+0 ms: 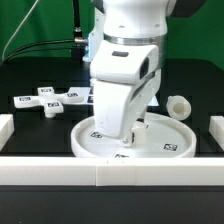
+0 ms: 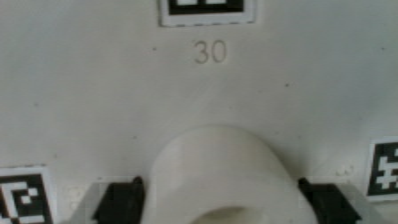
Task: Assemble round table
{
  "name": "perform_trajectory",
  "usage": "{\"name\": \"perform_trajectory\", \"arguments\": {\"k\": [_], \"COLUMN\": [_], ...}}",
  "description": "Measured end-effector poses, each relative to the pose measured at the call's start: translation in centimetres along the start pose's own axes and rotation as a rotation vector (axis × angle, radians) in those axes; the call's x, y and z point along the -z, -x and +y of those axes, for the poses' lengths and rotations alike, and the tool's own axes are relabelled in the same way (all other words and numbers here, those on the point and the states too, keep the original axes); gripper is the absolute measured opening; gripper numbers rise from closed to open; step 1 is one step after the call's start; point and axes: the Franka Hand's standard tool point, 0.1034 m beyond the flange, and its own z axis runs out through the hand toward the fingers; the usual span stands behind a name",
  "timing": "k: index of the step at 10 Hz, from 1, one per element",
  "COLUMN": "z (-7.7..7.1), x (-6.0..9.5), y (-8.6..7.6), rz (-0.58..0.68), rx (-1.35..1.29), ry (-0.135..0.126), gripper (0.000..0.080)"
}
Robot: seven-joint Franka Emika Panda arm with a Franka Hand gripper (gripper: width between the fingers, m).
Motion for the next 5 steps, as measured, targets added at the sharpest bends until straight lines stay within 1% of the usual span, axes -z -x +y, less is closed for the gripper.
{"name": "perform_trajectory", "arguments": {"k": [3, 5], "z": [-0.8, -1.1], "x": [-0.1, -0.1], "y": [-1.9, -2.7], "rz": [0.005, 0.006], "rx": [0.029, 0.039], "ry": [-0.001, 0.001], "gripper": [0.0409, 0.0409]}}
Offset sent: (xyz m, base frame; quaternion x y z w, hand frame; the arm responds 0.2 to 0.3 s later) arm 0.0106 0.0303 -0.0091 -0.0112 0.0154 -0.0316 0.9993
